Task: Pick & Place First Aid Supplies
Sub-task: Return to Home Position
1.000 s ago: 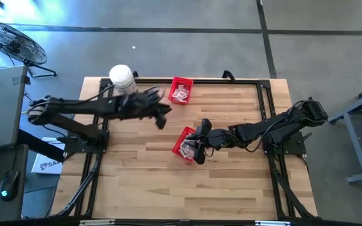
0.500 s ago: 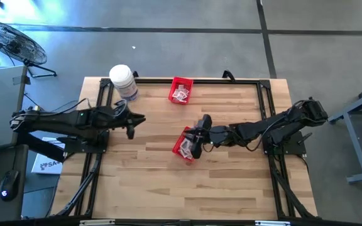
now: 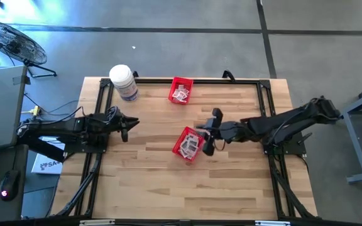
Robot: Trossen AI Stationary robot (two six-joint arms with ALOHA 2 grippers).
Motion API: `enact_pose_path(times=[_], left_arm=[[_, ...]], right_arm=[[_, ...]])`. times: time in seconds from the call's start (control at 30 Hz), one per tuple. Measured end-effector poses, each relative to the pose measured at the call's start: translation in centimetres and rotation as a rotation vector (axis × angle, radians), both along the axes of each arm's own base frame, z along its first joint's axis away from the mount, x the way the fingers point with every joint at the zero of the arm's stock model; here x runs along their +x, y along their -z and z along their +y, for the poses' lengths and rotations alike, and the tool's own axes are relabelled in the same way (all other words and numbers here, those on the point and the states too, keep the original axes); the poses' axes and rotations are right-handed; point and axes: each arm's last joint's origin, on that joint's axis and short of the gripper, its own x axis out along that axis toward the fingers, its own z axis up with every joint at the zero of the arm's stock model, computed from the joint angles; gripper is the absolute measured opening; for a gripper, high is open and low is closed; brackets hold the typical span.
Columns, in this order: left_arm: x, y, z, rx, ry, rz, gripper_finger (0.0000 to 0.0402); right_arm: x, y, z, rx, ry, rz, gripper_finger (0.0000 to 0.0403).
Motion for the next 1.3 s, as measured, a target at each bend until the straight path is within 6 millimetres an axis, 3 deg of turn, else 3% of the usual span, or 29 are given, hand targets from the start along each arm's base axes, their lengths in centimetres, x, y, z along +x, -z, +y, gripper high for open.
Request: enact_pose_path(times=[0.3, 0.43, 0.73, 0.9, 1.13, 1.3], left_arm=[[-0.1, 0.5, 0.1, 0.157, 0.02, 0.086, 0.0076], [-0.2, 0.8, 0.2, 0.169, -0.008, 0.116, 0.0076], [-0.5, 1.3, 0.3, 0.191, -0.073, 0.186, 0.0076], [-0.4, 0.9, 0.4, 0.242, -0.102, 0.166, 0.0076], [-0.3, 0.4, 0.5, 0.284, -0.102, 0.139, 0.0076], [-0.2, 0.4, 0.4, 0.249, -0.101, 0.095, 0.0076]], right_arm=[[-1.7, -1.3, -2.7, -0.017, 0.036, 0.04, 0.0078], [-3.8, -1.3, -3.0, -0.039, 0.024, -0.03, 0.0078], [-12.7, 3.4, -3.8, 0.047, -0.078, -0.419, 0.0078], [-16.4, 5.5, -4.3, 0.032, -0.069, -0.524, 0.0078], [-18.9, 9.1, -4.6, -0.033, -0.04, -0.614, 0.0078], [-19.2, 10.8, -4.7, 0.114, -0.026, -0.556, 0.0078]])
